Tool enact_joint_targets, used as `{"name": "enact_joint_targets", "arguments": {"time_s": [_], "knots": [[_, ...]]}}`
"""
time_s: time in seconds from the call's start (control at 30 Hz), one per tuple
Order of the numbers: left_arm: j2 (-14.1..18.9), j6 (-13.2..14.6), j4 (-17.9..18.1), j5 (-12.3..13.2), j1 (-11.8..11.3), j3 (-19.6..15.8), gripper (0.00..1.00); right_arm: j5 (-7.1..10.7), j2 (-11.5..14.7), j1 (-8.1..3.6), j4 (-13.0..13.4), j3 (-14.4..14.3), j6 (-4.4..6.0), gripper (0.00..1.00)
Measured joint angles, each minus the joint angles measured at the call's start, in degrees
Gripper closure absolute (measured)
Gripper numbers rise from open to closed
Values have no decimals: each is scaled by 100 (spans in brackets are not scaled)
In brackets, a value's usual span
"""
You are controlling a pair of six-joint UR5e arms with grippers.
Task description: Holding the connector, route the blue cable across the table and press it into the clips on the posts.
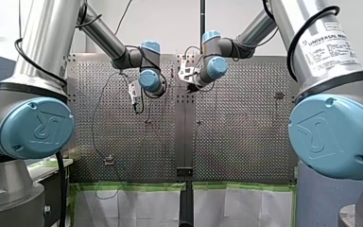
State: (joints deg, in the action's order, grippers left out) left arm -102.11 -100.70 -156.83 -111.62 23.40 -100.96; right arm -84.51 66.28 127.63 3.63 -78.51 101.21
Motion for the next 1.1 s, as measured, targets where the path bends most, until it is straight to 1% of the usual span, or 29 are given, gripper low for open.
{"name": "enact_joint_targets", "arguments": {"time_s": [0.3, 0.47, 0.63, 0.73, 1.1], "knots": [[444, -2, -14, 4, -10, 3, 100, -103, 473, 12, -79, -11, -21, 100], [719, -2, 3, 0, -44, 17, 100, -123, 727, 12, -96, -11, -21, 100], [957, -19, 88, 50, -105, 72, 100, -128, 979, -35, -91, -11, -21, 100], [1026, -23, 59, 163, -147, 158, 100, -128, 976, -63, -85, -12, -25, 100], [712, -95, 110, 428, -277, 226, 100, -133, 713, -174, -58, -12, -32, 100]]}}
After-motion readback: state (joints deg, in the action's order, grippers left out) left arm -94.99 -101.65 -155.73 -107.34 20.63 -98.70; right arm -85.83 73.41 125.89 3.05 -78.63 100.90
